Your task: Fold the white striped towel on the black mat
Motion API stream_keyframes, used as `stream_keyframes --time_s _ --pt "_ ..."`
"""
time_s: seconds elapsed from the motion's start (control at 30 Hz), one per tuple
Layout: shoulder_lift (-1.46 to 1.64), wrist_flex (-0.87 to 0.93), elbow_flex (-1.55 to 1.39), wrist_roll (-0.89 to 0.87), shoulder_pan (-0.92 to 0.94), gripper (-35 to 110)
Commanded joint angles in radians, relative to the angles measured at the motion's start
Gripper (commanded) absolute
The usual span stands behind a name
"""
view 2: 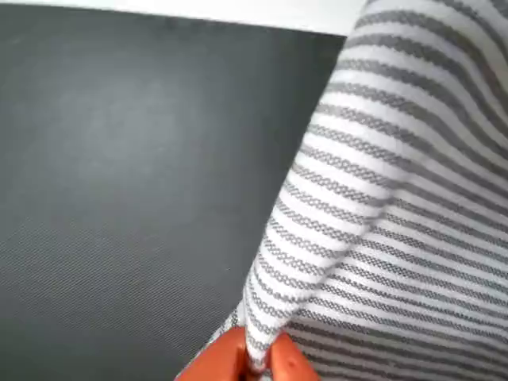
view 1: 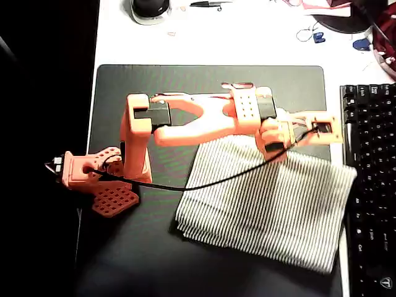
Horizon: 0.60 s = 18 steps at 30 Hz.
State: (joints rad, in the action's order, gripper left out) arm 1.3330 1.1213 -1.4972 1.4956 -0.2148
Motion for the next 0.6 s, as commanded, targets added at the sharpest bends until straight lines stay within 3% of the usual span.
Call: stream_keyframes --time_s 0.0,0.3,0.57 --pt "0.008 0.014 0.044 -0.014 -0.071 0" --pt "0.043 0.086 -0.006 -0.020 -0.147 0" --pt "0.046 0.020 -0.031 -0.051 -0.129 1"
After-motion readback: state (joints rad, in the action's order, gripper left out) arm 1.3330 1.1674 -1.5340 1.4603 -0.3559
